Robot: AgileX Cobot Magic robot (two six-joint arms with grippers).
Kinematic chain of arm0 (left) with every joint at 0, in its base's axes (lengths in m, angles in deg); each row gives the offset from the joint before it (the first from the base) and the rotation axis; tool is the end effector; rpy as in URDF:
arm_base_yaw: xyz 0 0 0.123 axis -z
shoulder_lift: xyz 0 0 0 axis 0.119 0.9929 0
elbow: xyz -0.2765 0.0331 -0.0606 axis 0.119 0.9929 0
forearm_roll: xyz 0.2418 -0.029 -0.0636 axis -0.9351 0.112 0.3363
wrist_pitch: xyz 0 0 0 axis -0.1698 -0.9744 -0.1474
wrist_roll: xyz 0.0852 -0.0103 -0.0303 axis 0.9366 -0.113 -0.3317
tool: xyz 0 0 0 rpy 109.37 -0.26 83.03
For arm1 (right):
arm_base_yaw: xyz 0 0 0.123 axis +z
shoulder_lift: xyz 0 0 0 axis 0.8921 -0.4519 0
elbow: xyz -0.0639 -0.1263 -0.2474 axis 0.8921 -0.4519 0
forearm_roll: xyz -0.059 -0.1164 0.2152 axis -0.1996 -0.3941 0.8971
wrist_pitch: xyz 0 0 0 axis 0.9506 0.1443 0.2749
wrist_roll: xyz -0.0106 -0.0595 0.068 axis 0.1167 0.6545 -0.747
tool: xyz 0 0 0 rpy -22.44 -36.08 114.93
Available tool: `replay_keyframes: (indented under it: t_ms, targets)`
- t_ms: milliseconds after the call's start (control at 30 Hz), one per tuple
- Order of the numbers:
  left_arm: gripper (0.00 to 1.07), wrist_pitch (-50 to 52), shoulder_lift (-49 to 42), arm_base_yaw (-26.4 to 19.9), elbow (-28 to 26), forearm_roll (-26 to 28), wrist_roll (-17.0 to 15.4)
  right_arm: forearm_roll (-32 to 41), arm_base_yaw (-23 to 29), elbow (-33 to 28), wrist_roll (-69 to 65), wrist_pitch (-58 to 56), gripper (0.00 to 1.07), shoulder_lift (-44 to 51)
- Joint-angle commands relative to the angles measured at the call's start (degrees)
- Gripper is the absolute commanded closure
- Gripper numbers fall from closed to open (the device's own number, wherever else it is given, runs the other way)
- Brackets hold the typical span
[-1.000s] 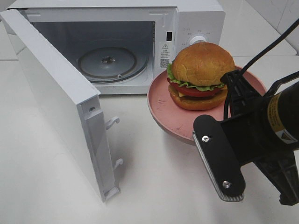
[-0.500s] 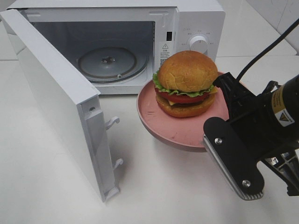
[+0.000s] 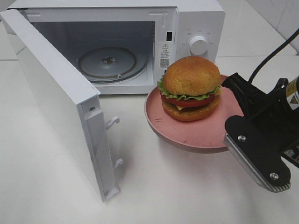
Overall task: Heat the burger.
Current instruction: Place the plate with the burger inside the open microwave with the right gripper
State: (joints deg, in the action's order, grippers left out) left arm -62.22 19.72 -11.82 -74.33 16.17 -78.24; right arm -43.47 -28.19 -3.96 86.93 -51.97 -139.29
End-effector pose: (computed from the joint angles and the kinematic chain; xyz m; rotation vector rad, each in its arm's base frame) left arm -0.0081 -0.0109 0.2807 -0.0255 2.0357 -0.0614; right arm 0.1856 0.1242 0.2290 -2.3494 1.3005 -0.3682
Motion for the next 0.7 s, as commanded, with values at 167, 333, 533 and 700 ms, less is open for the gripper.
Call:
replay_keyframes:
  t_ms: [167, 333, 533, 700]
  targets:
    - [0.07, 0.8, -1.4, 0.3, 0.1, 0.6, -0.2, -0.6, -1.6, 0.3, 2.4, 3.1, 1.07, 0.6]
    - [0.07, 0.8, -1.4, 0.3, 0.1, 0.6, -0.2, -0.2, -1.4, 0.3, 2.5, 5.0, 1.07, 0.6]
    - [0.07, 0.8, -1.4, 0.3, 0.1, 0.6, -0.2, 1.0, -1.4, 0.4, 2.6, 7.8, 1.07, -0.1]
    - [0.07, 0.8, -1.4, 0.3, 0.1, 0.6, -0.2, 5.7, -1.4, 0.6, 5.6, 9.2, 1.07, -1.2]
